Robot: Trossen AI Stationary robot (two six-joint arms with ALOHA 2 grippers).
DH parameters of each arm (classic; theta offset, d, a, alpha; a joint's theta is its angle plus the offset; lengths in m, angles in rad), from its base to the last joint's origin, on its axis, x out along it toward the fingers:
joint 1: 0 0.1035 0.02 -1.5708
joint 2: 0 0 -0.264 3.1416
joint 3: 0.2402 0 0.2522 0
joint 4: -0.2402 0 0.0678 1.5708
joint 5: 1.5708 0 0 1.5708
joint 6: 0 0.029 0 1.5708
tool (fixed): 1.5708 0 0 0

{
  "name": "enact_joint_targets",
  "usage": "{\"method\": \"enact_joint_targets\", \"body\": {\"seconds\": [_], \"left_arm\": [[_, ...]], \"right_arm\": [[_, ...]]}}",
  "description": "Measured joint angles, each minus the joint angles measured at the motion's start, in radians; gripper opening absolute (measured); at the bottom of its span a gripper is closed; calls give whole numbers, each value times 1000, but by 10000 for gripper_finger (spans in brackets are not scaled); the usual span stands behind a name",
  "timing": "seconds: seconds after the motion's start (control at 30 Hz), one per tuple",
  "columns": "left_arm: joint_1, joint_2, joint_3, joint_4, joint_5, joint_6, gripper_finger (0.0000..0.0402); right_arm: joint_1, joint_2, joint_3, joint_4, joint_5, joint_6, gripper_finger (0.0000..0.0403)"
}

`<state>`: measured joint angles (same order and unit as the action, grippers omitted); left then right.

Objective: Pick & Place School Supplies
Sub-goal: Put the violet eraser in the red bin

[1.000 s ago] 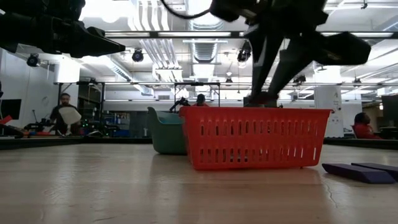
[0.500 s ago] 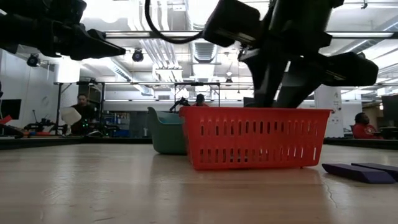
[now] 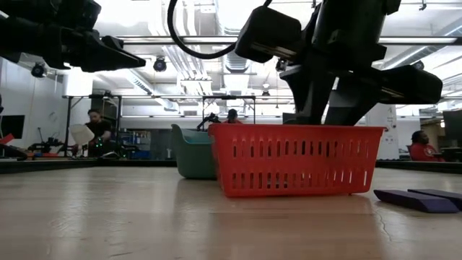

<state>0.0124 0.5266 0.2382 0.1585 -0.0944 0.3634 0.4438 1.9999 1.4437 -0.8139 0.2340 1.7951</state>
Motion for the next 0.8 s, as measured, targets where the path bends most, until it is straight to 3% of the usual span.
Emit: {"method": "enact_joint_targets", "body": {"seconds": [0.47,0.6,0.8], "left_arm": [[0,0,0,1,0,0,168],[1,0,0,1,0,0,168],[1,0,0,-2,0,0,168]], "right_arm": [[-9,0,0,-2,43,1,180],[-8,-9,3,-4,70,-12,183],[5,-81,4,-52,198,-26,176]]}}
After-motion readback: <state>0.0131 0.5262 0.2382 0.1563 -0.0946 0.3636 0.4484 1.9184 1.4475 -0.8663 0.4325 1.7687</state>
